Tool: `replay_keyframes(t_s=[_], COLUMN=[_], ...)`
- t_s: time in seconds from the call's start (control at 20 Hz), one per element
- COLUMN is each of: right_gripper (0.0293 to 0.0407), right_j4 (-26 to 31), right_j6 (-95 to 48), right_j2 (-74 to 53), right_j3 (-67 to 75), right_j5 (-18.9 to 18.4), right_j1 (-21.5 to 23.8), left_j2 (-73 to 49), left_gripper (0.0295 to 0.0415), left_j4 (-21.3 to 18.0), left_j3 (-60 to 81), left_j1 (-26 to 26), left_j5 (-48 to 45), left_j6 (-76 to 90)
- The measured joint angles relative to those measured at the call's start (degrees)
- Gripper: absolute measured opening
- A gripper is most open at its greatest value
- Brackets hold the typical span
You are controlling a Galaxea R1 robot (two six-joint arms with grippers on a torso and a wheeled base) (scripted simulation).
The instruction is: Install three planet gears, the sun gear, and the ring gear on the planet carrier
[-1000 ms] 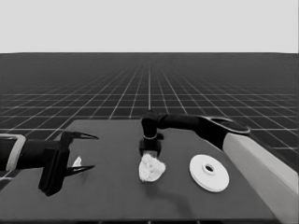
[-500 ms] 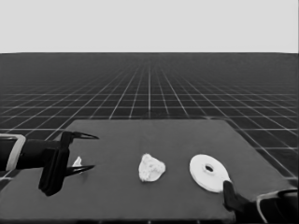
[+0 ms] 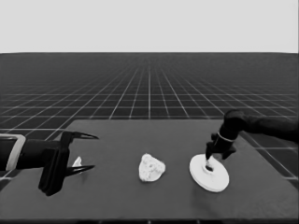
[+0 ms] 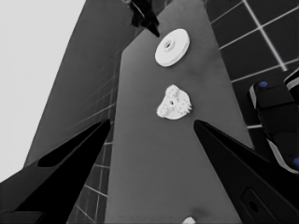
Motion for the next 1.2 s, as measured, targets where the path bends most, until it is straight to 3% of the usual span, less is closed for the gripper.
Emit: replay_keyframes(t_s=[0.1,0.2,0.4,0.6,0.65,1.1,1.2], right_gripper=[0.0385,0.0385,0.0385,0.0385,0.0349,0.0348,0.0348], right_j4=[0.1,-6.4,-9.0,-9.3,-9.3,-9.3,-3.6], right_j6=[0.1,-0.6,-1.4,-1.5,-1.5,-1.5,0.1], right_j2=[0.4,2.1,3.5,3.7,3.7,3.7,1.2], right_j3=[-0.9,-4.2,-7.1,-7.5,-7.5,-7.6,-2.3], right_j5=[-0.2,4.7,7.2,7.5,7.5,7.5,2.3], right_j1=[0.0,-8.2,-11.9,-12.2,-12.3,-12.3,-4.8], left_j2=[0.0,0.0,0.0,0.0,0.0,0.0,0.0], left_gripper=[0.0385,0.0385,0.0385,0.0385,0.0385,0.0385,0.0385], left_j4=[0.0,0.0,0.0,0.0,0.0,0.0,0.0], left_j3=[0.0,0.0,0.0,0.0,0.0,0.0,0.0], left_j1=[0.0,0.0,0.0,0.0,0.0,0.0,0.0], left_j5=[0.0,0.0,0.0,0.0,0.0,0.0,0.0], left_j6=[0.0,0.0,0.0,0.0,0.0,0.0,0.0])
